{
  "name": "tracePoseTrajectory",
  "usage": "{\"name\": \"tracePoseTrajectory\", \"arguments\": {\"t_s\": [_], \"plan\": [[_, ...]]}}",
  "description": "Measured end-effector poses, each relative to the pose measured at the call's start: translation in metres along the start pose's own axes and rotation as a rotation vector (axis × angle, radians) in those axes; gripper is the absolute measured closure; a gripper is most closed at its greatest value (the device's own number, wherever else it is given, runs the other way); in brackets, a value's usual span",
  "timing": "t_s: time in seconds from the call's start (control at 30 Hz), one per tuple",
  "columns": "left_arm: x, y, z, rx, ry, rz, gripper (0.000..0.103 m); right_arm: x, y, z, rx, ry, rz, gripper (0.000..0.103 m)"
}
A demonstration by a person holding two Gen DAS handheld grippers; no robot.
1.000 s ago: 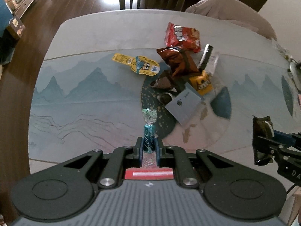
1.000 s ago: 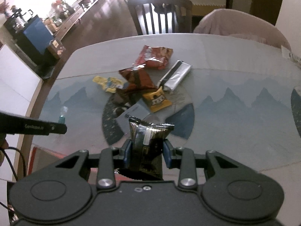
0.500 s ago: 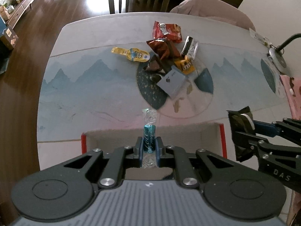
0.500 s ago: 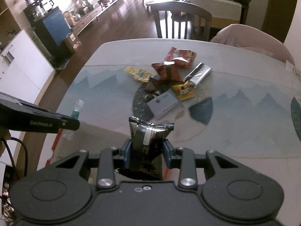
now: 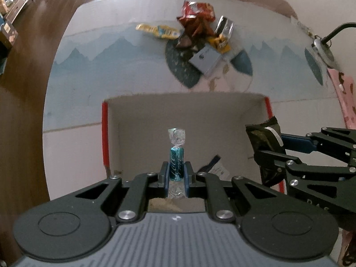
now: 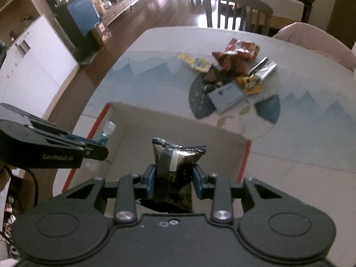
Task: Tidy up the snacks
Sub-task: 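Carry the candy and black packet over the box with both tools, then lower both items into the box and open both tools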
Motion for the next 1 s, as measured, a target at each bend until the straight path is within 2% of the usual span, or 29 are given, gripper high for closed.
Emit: {"name": "tracePoseTrajectory", "arguments": {"t_s": [0.23, 0.5, 0.73, 1.0], "plan": [[0.008, -0.028, -0.024, 0.051, 0.016, 0.004, 0.090, 0.010, -0.028, -0.024, 0.055, 0.021, -0.011, 0.070], [0.013, -0.059, -0.033, 0.096, 0.023, 0.023, 0.090, 0.015, -0.069, -0.045, 0.128, 0.025, -0.037, 0.070], [0.007, -0.082, -0.040, 0.149, -0.011, 0.057, 0.090, 0.019, -0.094, -0.057, 0.186, 0.030, -0.050, 0.070], [0.006, -0.090, -0.047, 0.160, -0.015, 0.052, 0.091, 0.021, -0.110, -0.068, 0.239, 0.016, -0.061, 0.070]]}}
Point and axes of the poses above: each gripper's, at about its wrist camera, not at the fingertips, and y roughly against the way its jaws point, x to its left, z to its top, the point moved 2 cm from there along -y, roughly the way its jaws point, and after that the axes turned 10 degrees about -y, right-handed, at the moved point
